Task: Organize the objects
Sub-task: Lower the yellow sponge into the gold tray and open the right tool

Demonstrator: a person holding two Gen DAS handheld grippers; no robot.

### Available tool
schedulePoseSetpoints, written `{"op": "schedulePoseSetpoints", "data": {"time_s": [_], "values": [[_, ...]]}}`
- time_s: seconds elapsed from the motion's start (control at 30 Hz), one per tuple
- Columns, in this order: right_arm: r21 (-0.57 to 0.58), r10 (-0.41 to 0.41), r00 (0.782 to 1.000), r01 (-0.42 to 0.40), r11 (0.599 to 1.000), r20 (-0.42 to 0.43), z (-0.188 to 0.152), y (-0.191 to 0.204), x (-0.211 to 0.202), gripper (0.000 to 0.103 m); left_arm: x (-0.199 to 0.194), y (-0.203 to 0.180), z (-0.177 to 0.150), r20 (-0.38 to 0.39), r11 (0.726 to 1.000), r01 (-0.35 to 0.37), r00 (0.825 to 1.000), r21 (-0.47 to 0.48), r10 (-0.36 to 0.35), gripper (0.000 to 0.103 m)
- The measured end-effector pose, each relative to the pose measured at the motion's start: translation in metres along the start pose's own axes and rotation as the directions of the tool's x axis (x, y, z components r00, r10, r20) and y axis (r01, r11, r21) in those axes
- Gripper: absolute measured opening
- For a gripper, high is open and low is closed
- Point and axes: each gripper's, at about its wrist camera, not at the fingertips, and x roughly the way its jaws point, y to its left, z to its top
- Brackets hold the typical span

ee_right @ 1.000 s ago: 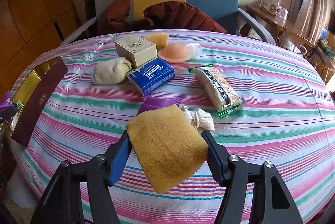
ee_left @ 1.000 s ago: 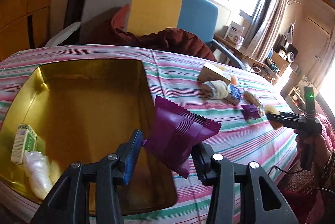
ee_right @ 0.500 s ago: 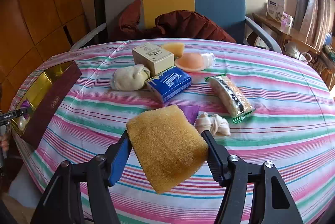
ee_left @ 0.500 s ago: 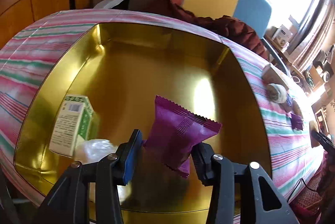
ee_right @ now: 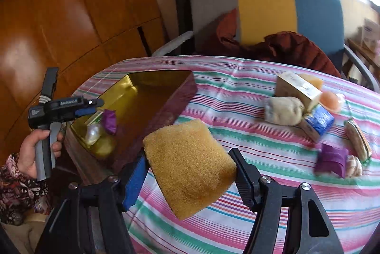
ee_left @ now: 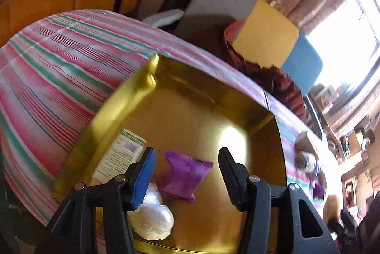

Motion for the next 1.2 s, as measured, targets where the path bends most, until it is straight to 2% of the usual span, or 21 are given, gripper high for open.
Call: {"op": "schedulePoseSetpoints", "data": {"time_s": [0.17,0.3,0.47,0.73,0.87,0.93,1.03,1.2], "values": [[-0.122,0.048,0.998,-0.052,0.991,-0.035,0.012,0.059,0.031,0.069,-0.021,0.007,0.014,0.060,0.996,-0.055,0.996,-0.068,0.059,0.056],[-0.142,0.068,0.993,-0.081,0.987,-0.094,0.022,0.092,0.063,0.069,-0.031,0.018,0.018,0.070,0.991,-0.059,0.995,-0.118,0.067,0.056],[-0.132,0.113,0.981,-0.135,0.982,-0.159,0.031,0.110,0.097,0.069,-0.038,0.022,0.023,0.087,0.989,-0.052,0.994,-0.138,0.064,0.056],[-0.089,0.129,0.966,-0.152,0.984,-0.224,0.038,0.126,0.143,0.070,-0.042,0.023,0.025,0.093,0.988,-0.033,0.995,-0.152,0.048,0.056],[-0.072,0.146,0.955,-0.170,0.983,-0.256,0.036,0.135,0.160,0.074,-0.044,0.024,0.025,0.098,0.987,-0.028,0.994,-0.161,0.044,0.056],[-0.049,0.171,0.952,-0.189,0.981,-0.255,0.035,0.137,0.163,0.080,-0.044,0.024,0.024,0.096,0.986,-0.024,0.995,-0.163,0.040,0.056],[-0.016,0.183,0.961,-0.190,0.982,-0.209,0.035,0.135,0.156,0.094,-0.043,0.022,0.023,0.093,0.987,-0.027,0.995,-0.158,0.043,0.056],[0.023,0.186,0.972,-0.185,0.982,-0.143,0.038,0.125,0.140,0.095,-0.042,0.019,0.021,0.090,0.988,-0.026,0.995,-0.152,0.040,0.056]]}}
